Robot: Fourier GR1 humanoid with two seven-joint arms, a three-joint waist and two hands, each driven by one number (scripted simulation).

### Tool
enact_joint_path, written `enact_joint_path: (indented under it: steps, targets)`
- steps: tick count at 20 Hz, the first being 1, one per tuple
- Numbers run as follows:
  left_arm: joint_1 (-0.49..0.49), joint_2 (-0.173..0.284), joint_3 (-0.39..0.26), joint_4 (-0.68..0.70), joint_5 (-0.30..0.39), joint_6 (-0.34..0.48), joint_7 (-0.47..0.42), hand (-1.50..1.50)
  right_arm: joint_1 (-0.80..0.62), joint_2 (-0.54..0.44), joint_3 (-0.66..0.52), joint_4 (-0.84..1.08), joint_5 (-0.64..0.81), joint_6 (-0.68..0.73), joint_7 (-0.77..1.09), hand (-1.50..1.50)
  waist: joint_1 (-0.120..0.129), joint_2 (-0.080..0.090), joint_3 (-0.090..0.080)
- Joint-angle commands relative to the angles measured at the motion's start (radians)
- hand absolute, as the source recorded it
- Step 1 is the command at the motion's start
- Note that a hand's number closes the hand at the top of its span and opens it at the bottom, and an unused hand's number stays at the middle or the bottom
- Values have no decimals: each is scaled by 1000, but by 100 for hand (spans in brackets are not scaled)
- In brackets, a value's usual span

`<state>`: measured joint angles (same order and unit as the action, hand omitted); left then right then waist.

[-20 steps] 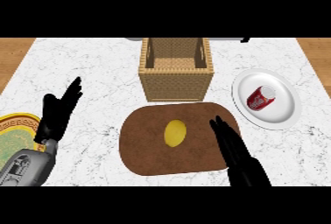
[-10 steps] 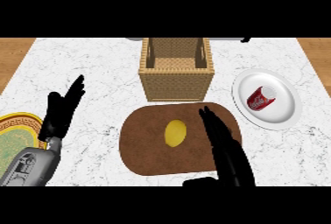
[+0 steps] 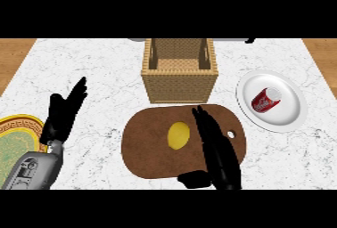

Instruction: Pick the lemon from the cutting board and place it in the basket

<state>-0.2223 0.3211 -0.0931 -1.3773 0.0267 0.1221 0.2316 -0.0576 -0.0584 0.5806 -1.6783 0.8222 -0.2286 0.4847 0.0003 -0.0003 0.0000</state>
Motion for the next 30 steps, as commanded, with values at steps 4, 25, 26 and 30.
enact_joint_path:
  steps: [4, 25, 26, 30]
  targets:
    - [63, -33, 34, -77, -42, -49, 8, 0, -82, 57, -71, 115, -20, 3, -46, -150, 1, 0, 0]
    - [75, -97, 108, -85, -123, -99, 9, 0, -198, 58, 9, 432, -133, -193, -102, -150, 6, 0, 0]
    - [50, -59, 154, -23, -91, -149, -19, 0, -167, 58, 16, 430, -135, -197, -115, -150, 4, 1, 0]
    - [16, -116, 114, -78, -143, -99, 53, 0, -220, 58, -36, 447, -135, -82, -134, 150, 2, 0, 0]
